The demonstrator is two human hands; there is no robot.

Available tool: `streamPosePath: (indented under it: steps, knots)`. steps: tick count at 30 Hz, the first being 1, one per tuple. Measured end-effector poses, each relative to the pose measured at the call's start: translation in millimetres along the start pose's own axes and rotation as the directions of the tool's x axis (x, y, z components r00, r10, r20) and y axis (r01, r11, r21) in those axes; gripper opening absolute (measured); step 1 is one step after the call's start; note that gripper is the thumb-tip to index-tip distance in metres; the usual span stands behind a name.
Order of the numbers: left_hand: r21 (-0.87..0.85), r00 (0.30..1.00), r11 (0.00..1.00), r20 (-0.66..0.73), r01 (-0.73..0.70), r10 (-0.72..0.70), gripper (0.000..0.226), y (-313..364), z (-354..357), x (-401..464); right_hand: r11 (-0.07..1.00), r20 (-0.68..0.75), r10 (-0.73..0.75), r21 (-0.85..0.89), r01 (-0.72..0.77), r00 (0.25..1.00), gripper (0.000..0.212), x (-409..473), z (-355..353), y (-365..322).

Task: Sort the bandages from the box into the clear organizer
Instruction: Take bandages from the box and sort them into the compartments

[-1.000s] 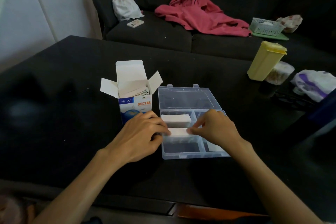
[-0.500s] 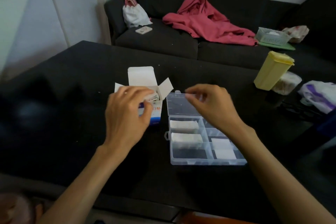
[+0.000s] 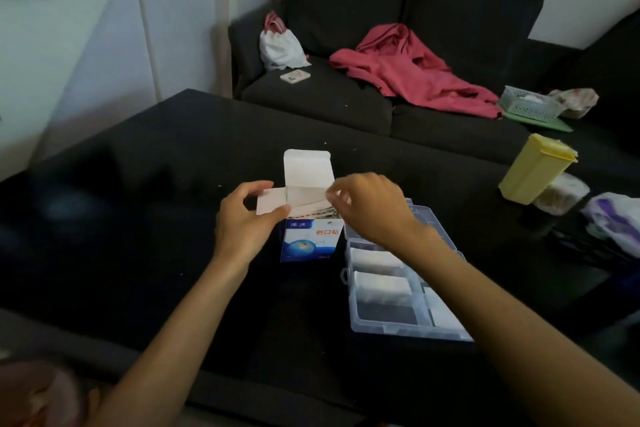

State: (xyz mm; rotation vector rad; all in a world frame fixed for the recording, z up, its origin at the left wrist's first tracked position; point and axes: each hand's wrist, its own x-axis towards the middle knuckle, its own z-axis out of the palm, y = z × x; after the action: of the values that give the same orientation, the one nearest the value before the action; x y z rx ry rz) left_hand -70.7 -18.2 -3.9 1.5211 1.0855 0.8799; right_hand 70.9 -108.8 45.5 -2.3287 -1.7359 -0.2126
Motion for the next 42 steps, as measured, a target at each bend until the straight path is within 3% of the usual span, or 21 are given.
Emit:
streamPosePath:
  steps: [8, 15, 19, 28, 32, 35, 39, 42]
  knots:
    - [0.012, 0.999, 0.999, 0.029, 0.032, -0.033, 0.046, -2.5, -4.5, 4.6, 0.946, 0.371, -0.1, -0.252, 0.204, 0.923, 0.04, 40.7, 1.6, -0.2]
    - [0.045, 0.999, 0.999, 0.037, -0.001, -0.001, 0.043, -3.0, -5.6, 4.3, 0.922, 0.418, -0.137, -0.278, 0.27, 0.898, 0.038, 43.7, 0.0, -8.5]
    - [0.073, 0.999, 0.997, 0.048, -0.008, 0.004, 0.043, -3.5, -5.9, 5.2, 0.917, 0.382, -0.161, -0.283, 0.281, 0.91, 0.044, 43.1, -2.1, -9.6]
    - [0.086, 0.999, 0.996, 0.025, -0.036, 0.034, 0.048, -5.7, -4.1, 5.5, 0.863, 0.295, -0.302, -0.319, 0.391, 0.906, 0.034, 42.1, 4.6, 2.2]
    - [0.093, 0.998, 0.994, 0.021, -0.054, 0.052, 0.042, -7.7, -1.9, 5.8, 0.869, 0.173, -0.379, -0.271, 0.414, 0.909, 0.033, 36.6, -1.2, 17.2]
    - [0.135, 0.996, 0.987, 0.012, -0.086, 0.085, 0.04, -7.7, 0.7, 6.0, 0.903, 0.096, -0.345, -0.236, 0.358, 0.934, 0.033, 33.4, -2.0, 27.6]
    - [0.271, 0.984, 0.95, -0.044, -0.153, 0.171, 0.041, -1.5, 0.7, 1.3, 0.983, 0.124, -0.166, 0.101, 0.154, 0.978, 0.029, 35.2, -4.5, 32.4]
    - [0.34, 0.939, 0.901, -0.111, -0.271, 0.325, 0.035, 5.2, -1.5, -6.8, 0.927, 0.199, -0.072, 0.374, -0.008, 0.977, 0.025, 33.0, -11.3, 31.1]
